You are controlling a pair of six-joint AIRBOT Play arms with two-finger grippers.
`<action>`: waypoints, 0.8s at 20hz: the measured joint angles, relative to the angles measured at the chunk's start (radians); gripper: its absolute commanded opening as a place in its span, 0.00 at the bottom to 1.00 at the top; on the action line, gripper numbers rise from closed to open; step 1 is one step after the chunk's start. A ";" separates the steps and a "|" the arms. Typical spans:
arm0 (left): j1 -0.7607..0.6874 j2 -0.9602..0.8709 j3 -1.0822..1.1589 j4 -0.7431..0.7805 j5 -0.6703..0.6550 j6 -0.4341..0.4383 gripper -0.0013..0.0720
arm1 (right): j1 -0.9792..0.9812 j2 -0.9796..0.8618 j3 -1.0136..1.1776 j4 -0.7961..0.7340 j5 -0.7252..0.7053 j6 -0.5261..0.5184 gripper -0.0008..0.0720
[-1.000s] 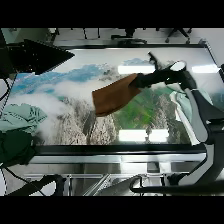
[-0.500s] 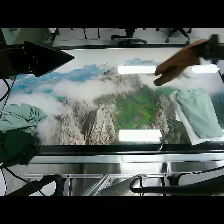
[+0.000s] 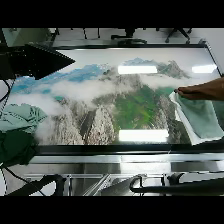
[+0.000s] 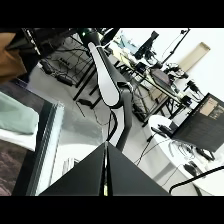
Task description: Fold the shirts.
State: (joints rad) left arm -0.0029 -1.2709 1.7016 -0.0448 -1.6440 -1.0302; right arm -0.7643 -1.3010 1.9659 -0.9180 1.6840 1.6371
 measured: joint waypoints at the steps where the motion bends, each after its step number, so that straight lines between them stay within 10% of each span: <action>1: 0.000 0.000 0.000 0.000 -0.002 0.000 0.04 | -0.003 0.004 -0.006 -0.040 0.040 0.045 0.03; 4: 0.000 0.000 0.000 0.000 -0.003 0.003 0.04 | -0.008 0.021 -0.046 -0.121 0.104 0.148 0.35; 7: 0.000 0.000 0.000 0.000 -0.012 0.003 0.04 | -0.010 0.042 -0.135 -0.215 0.131 0.198 0.47; 9: 0.000 0.000 0.000 0.000 -0.021 0.002 0.04 | -0.010 0.061 -0.207 -0.300 0.143 0.215 0.86; 13: 0.000 0.000 0.000 0.000 -0.026 0.002 0.04 | -0.010 0.076 -0.280 -0.385 0.147 0.228 0.81; 16: 0.001 0.000 0.000 0.000 -0.006 0.002 0.04 | -0.009 0.079 -0.296 -0.302 0.092 0.229 0.12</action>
State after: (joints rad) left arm -0.0021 -1.2713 1.7016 -0.0452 -1.6501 -1.0279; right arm -0.7734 -1.2221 1.6695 -1.2198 1.7763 1.8660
